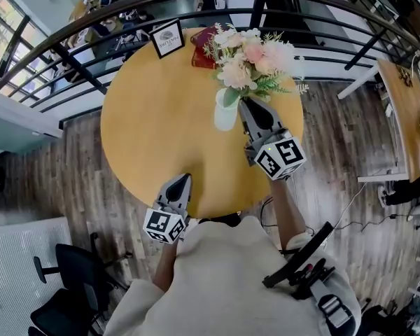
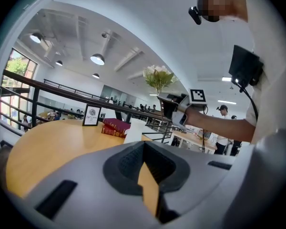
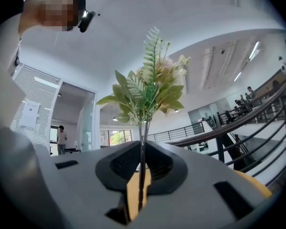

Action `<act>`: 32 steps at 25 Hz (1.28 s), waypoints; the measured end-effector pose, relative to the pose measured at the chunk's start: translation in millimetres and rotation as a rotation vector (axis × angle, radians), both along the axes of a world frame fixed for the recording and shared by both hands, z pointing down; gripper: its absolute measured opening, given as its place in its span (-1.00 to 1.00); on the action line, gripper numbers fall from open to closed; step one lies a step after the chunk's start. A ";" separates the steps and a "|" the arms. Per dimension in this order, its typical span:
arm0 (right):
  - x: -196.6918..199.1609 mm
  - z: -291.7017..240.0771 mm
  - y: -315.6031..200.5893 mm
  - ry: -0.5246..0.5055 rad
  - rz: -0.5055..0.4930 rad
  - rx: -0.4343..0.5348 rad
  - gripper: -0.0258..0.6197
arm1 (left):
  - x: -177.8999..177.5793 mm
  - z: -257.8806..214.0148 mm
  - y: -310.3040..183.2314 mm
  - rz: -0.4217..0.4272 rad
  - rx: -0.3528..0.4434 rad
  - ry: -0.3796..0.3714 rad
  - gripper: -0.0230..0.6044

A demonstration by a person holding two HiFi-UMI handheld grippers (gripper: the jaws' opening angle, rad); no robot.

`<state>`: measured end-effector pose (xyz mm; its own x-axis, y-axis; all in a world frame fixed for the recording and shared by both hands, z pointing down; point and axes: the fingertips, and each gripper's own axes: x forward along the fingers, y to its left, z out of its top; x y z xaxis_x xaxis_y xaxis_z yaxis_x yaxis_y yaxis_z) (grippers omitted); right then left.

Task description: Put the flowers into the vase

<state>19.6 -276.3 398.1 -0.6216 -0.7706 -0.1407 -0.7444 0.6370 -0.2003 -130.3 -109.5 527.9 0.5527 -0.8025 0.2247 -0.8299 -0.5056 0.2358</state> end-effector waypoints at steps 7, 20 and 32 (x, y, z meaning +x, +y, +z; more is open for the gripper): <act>-13.1 -36.4 -63.2 -0.050 -0.032 0.051 -0.80 | -15.8 -13.8 -19.5 -0.065 -0.021 -0.028 -0.91; -15.3 -24.7 -80.4 -0.066 -0.040 0.094 -0.80 | -3.8 13.6 -8.0 -0.079 -0.055 -0.028 -0.91; -10.8 49.3 -82.1 -0.078 0.008 0.055 -0.80 | -2.6 25.7 -7.0 -0.072 -0.129 -0.052 -0.91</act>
